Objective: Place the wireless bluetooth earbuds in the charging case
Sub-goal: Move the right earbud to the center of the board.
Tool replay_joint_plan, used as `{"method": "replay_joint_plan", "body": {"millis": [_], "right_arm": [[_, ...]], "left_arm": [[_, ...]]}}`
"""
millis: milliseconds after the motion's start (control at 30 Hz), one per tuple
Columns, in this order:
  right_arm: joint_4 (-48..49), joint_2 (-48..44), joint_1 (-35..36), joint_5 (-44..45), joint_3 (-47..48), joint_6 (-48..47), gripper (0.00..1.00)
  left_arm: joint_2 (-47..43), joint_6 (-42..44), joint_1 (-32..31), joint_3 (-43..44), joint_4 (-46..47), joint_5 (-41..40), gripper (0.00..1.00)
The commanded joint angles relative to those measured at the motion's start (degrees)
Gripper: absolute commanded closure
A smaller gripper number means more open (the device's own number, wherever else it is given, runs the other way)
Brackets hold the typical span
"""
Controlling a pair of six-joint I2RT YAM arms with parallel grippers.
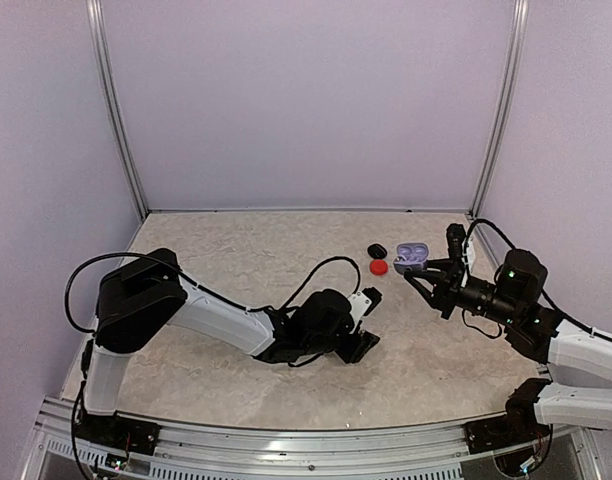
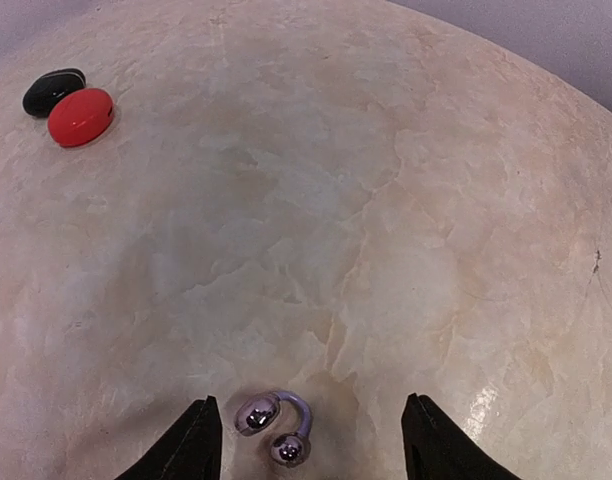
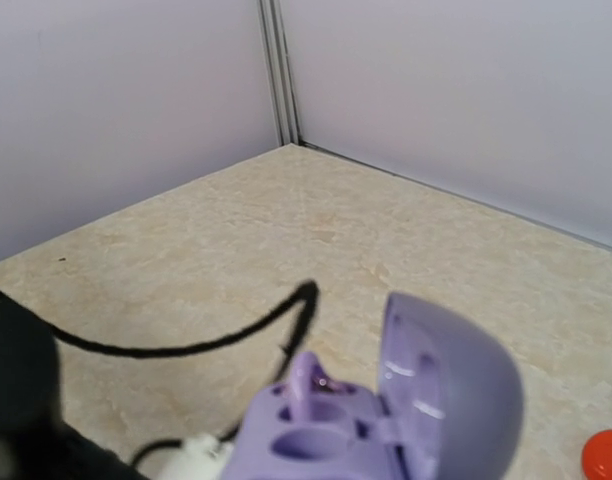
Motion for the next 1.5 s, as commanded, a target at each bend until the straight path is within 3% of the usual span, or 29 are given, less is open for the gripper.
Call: {"method": "replay_joint_plan", "body": {"millis": [0,233,533,633,867,1000,1100,1333,1467], "right_arm": [[-0.2,-0.7,-0.9,0.2,-0.1,-0.1,1.00],[-0.1,-0.5,-1.0,-0.3,0.1,0.0,1.00],[-0.2,-0.3,-1.0,-0.4,0.2,-0.6,1.00],[-0.2,-0.2,-1.0,-0.6,0.2,-0.7,1.00],[0.2,0.0,-1.1,-1.3,0.3,-1.1,1.00],[0.4,0.2,-1.1,-2.0,0.4,-0.8,1.00],[0.7,0.3,-1.1,-2.6,0.4,-0.7,1.00],[1.9,1.5,-1.1,-4.1,0.7,-0.2,1.00],[2.2,1.8,-1.1,-4.4,0.9,0.1,1.00]], "left_arm": [[3.5,-1.4,0.3,4.2,-1.3,-0.6,0.39],[7.3,-2.9,1.6,6.3,-3.1,-0.2,0.45],[5.0,-1.1,5.1,2.3,-7.2,3.5,0.72],[2.0,1.5,6.4,-0.4,-9.7,6.8,0.76],[-5.5,10.5,7.5,-9.1,-16.4,14.7,0.79],[-10.2,16.5,6.9,-13.1,-20.2,23.2,0.80],[-13.1,25.7,3.7,-14.4,-26.9,27.7,0.79],[-14.1,32.1,4.1,-13.4,-30.0,28.5,0.77],[-15.8,36.3,5.6,-12.0,-29.3,22.1,0.63]]}}
